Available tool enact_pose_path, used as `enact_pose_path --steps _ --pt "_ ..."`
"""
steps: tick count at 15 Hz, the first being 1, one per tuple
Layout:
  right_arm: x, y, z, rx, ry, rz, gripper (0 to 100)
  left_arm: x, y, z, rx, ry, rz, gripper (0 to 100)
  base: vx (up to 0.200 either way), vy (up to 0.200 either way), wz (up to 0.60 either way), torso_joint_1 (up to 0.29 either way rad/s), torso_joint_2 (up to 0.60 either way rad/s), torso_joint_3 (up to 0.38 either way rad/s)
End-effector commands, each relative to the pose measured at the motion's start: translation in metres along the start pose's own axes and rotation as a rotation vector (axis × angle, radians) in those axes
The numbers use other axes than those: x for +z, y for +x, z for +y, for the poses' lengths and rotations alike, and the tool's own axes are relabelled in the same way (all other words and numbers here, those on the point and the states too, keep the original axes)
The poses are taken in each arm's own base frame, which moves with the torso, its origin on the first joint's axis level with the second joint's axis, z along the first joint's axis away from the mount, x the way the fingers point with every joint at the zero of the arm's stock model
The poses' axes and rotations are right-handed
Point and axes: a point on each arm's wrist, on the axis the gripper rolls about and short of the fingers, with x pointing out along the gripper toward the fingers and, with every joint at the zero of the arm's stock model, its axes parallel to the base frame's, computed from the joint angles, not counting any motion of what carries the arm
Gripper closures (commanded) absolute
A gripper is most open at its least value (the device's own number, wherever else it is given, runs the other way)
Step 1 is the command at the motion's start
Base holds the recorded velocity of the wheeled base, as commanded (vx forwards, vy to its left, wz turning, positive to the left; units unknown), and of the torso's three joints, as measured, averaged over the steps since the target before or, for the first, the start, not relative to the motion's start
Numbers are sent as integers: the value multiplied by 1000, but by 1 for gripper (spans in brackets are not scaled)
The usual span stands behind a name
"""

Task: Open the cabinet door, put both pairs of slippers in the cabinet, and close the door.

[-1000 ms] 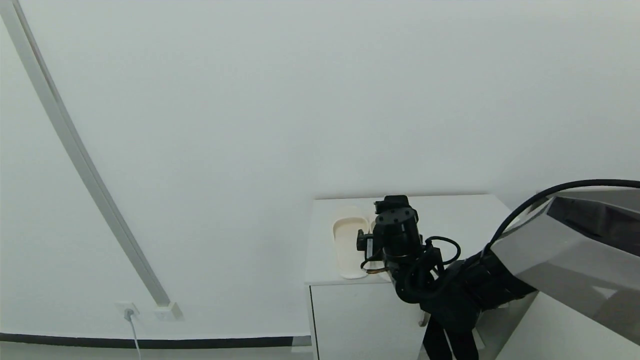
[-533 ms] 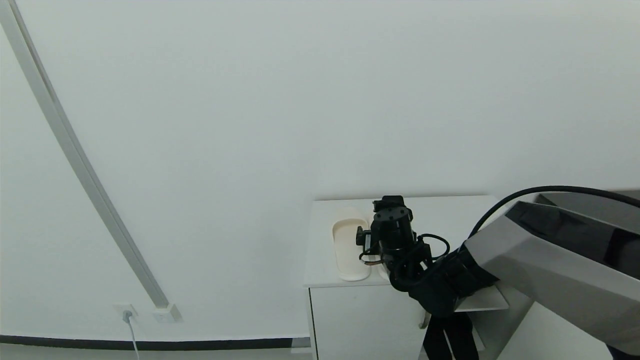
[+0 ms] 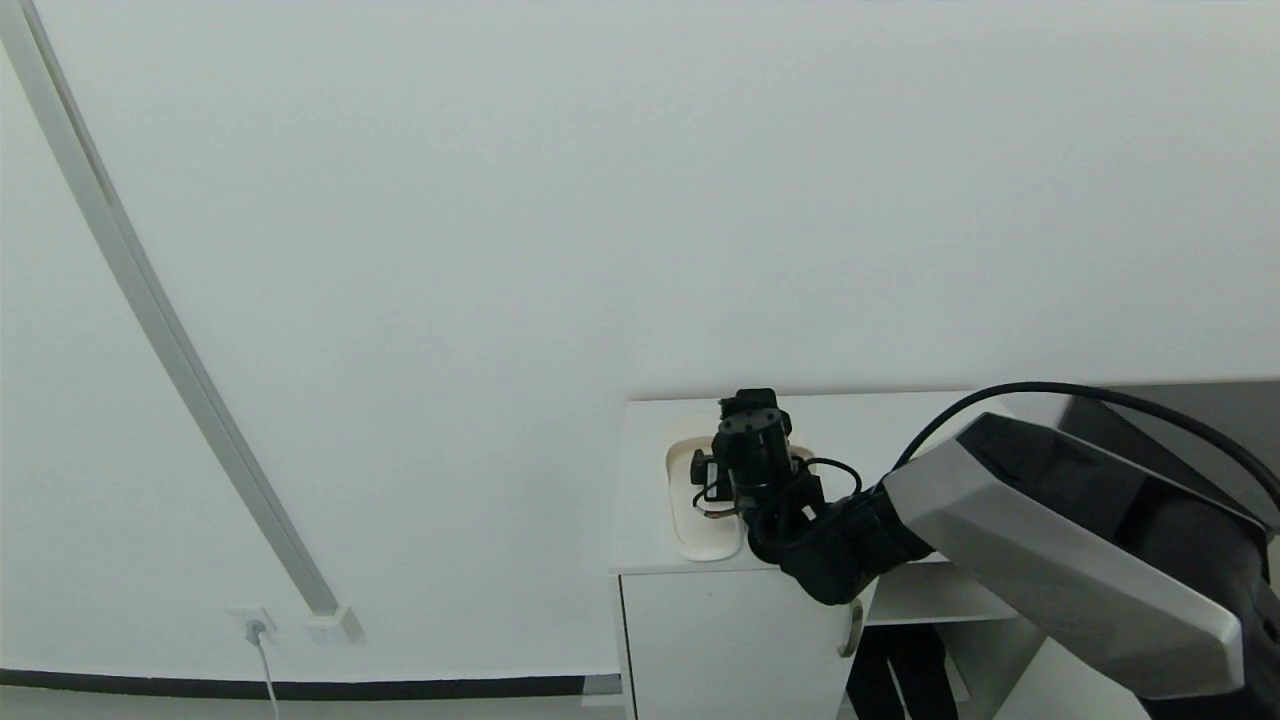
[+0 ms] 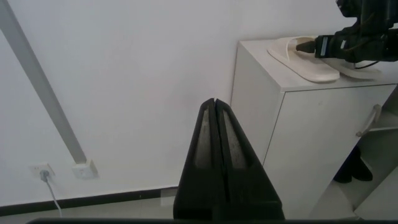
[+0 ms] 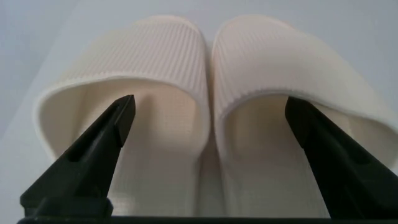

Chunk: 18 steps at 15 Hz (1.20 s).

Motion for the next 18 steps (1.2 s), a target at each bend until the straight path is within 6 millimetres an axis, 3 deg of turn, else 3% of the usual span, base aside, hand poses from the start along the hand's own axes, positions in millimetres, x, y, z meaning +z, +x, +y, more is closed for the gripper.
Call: enact_pose_path --steps 1,4,5,9,12,14,18 --pt "-8 13 2 -8 0 1 0 0 0 0 1 0 1 100 0 0 0 0 0 0" --pt "-3 16 0 -16 -9 -4 0 0 0 0 1 0 1 100 0 0 0 0 0 0" --pt "-3 17 0 -17 -11 -4 100 0 0 0 1 0 1 100 0 0 0 0 0 0" --pt "-3 17 -1 -17 -10 -5 100 0 0 0 1 0 1 100 0 0 0 0 0 0" --pt "12 6 0 -6 -4 -25 100 0 0 0 -3 0 1 100 0 0 0 0 0 0" --pt "25 -10 -7 13 -43 -52 100 0 0 0 -3 1 1 100 0 0 0 0 0 0" --pt "51 -79 -28 201 -73 -64 100 0 0 0 -3 1 1 100 0 0 0 0 0 0"
